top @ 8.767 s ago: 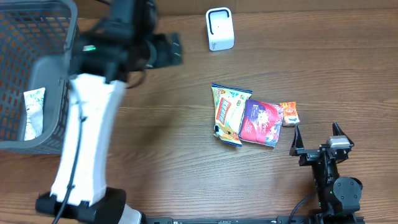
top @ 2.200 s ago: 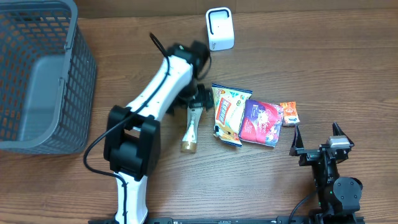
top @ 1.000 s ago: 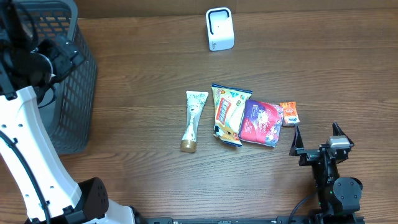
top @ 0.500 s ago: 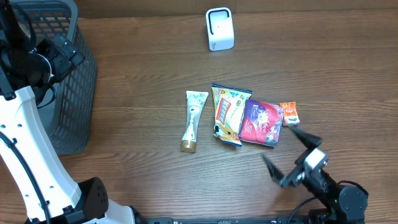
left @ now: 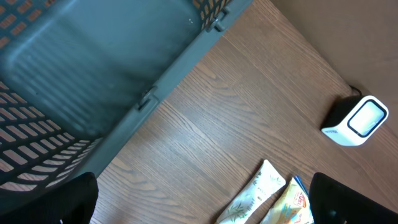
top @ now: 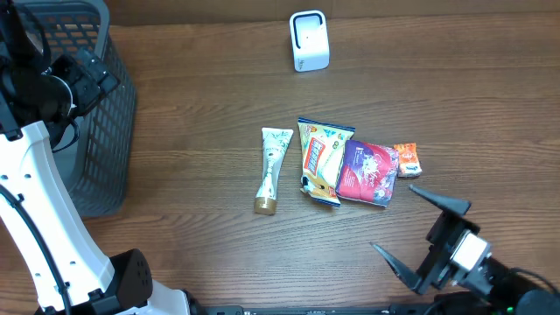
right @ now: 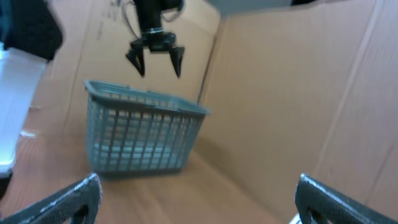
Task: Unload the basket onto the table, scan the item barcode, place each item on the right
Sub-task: 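Reach the right gripper to the Pantene tube and grasp it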
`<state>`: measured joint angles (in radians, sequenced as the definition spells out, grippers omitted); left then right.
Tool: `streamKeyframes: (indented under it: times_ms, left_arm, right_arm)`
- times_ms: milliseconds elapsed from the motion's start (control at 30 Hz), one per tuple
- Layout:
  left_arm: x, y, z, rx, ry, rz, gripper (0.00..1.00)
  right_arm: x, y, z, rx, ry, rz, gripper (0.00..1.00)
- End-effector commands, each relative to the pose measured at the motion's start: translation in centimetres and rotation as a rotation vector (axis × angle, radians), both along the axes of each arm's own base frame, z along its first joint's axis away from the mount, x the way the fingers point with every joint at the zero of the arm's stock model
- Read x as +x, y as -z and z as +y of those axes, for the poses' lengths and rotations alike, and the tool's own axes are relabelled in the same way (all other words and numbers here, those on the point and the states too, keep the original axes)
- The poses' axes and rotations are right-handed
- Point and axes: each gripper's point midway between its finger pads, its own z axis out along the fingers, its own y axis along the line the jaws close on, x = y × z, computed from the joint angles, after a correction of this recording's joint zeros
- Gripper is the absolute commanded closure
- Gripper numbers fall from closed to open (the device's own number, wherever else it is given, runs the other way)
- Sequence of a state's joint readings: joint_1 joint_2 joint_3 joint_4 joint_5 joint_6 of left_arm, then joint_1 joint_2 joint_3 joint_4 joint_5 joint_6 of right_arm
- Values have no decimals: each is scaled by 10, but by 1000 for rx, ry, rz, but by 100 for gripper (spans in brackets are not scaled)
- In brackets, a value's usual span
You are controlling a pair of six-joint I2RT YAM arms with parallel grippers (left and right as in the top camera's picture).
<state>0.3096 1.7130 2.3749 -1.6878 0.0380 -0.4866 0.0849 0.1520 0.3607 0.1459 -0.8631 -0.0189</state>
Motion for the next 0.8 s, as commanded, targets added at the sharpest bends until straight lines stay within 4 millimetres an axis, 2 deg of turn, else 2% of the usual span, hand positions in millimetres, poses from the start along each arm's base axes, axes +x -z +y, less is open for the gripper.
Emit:
streamKeyframes:
  times_ms: [0,133,267,333,400,433,567,667,767]
  left_arm:
    - [-2,-2,0,5,15,-4,0]
    - [-2,-2,0,5,15,-4,0]
    - [-2,-2,0,5,15,-4,0]
    - [-2,-2,0,5,15,-4,0]
    - [-2,-2,0,5,15,-4,0]
    - [-2,-2,0,5,15,-3,0]
    - [-2,-2,0,5,15,-4,0]
    - [-2,-2,0,5,15,-4,0]
    - [-2,-2,0,5,15,-4,0]
  right_arm:
    - [10,-35,6,-34,-40,105,0]
    - [27,-47,26,-96,-265,385,0]
    - [23,-59,42,-125,-660,558,0]
    - [42,-59,46,-81,-742,769,0]
    - [64,-49,54,-48,-768,933,0]
    - [81,-40,62,-43,-785,1000,0]
    - [125,-10,94,16,-662,1153,0]
    - [163,28,117,70,-390,1242,0]
    - [197,85,115,90,22,1348,0]
